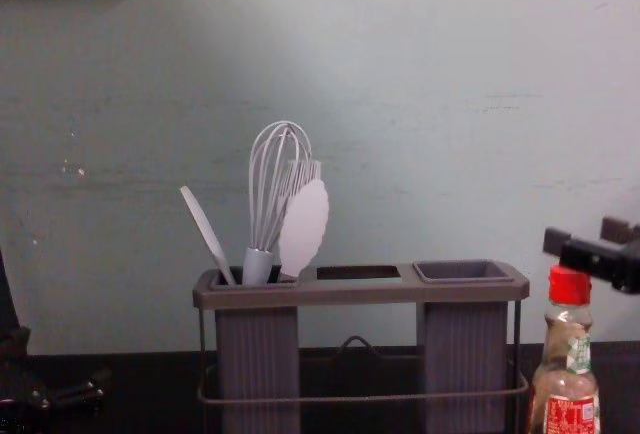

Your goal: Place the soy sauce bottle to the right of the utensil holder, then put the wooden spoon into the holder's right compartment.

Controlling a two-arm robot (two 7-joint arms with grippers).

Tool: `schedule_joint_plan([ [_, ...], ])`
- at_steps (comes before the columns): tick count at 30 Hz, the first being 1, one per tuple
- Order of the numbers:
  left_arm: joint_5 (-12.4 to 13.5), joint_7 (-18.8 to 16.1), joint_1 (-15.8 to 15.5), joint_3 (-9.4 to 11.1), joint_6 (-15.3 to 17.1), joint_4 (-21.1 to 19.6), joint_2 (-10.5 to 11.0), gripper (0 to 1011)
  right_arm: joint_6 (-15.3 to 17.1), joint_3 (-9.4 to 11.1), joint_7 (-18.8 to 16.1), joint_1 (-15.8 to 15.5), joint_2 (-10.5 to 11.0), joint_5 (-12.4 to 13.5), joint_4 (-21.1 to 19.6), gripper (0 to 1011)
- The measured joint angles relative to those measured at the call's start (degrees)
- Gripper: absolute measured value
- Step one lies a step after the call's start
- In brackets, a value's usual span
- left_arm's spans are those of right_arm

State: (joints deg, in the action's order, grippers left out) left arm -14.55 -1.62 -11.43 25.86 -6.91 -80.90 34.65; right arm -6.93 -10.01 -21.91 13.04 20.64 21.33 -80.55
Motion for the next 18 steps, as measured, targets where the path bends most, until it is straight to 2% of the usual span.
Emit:
schedule_joint_plan([
  [3, 0.0, 0.0, 0.0, 0.0, 0.0, 0.0, 0.0, 1011, 0.1, 1.0, 0.6, -1.7, 0.7, 0.2, -3.6, 854],
  [4, 0.0, 0.0, 0.0, 0.0, 0.0, 0.0, 0.0, 1011, 0.3, 1.3, 1.0, -2.4, 1.0, 0.2, -4.9, 914],
  [8, 0.0, 0.0, 0.0, 0.0, 0.0, 0.0, 0.0, 1011, 1.1, 1.9, 1.9, -4.3, 1.5, 0.0, -8.2, 999],
  [18, 0.0, 0.0, 0.0, 0.0, 0.0, 0.0, 0.0, 1011, 3.1, 2.1, 4.9, -11.1, 2.0, -2.3, -16.8, 1003],
])
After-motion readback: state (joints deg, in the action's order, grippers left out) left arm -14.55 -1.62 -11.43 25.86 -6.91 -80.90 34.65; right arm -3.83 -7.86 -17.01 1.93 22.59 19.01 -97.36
